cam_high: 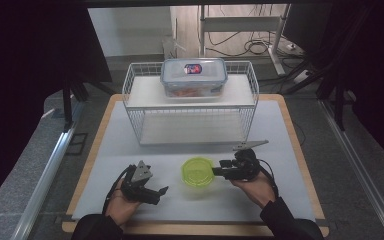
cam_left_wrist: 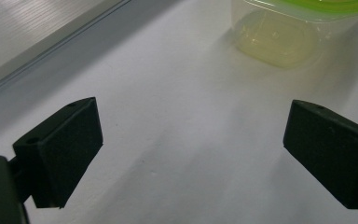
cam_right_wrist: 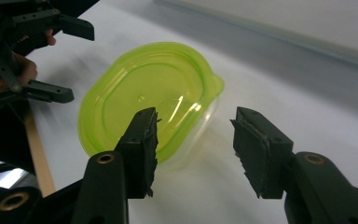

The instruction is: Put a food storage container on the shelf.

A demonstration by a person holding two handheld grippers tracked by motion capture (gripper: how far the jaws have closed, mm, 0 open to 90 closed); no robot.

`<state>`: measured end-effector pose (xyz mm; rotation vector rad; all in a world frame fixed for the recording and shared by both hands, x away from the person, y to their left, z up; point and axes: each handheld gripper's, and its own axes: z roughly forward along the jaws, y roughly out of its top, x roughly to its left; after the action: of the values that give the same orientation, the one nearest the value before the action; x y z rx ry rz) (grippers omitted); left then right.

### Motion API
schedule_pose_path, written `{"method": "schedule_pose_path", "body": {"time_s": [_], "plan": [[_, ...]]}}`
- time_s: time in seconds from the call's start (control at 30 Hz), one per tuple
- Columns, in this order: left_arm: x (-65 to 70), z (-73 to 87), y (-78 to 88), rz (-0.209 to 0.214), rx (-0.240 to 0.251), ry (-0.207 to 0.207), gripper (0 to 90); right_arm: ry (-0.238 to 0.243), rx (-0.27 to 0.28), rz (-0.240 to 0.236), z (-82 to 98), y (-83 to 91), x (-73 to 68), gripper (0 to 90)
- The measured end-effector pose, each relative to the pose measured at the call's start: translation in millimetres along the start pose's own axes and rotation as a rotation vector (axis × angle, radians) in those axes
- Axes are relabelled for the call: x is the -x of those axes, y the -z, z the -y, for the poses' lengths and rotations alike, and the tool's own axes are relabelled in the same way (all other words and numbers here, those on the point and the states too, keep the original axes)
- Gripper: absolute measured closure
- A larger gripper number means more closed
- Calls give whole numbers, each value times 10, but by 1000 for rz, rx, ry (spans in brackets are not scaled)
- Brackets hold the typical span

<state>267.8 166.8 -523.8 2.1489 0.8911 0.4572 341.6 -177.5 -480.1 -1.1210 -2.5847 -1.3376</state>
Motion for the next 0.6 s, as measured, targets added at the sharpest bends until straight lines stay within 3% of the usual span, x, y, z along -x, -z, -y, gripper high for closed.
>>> {"method": "schedule_pose_path", "body": {"time_s": [0.33, 0.43, 0.57, 0.6], "plan": [[-7, 2, 2, -2, -1, 4, 41, -126, -51, -125, -44, -223, 138, 567], [-8, 3, 2, -1, -1, 5, 41, -186, -56, -182, -54, -253, 202, 626], [-7, 3, 2, -1, 3, 8, 41, -225, -57, -216, -46, -255, 238, 671], [-7, 3, 2, -1, 2, 8, 41, -238, -60, -223, -45, -248, 244, 718]]}}
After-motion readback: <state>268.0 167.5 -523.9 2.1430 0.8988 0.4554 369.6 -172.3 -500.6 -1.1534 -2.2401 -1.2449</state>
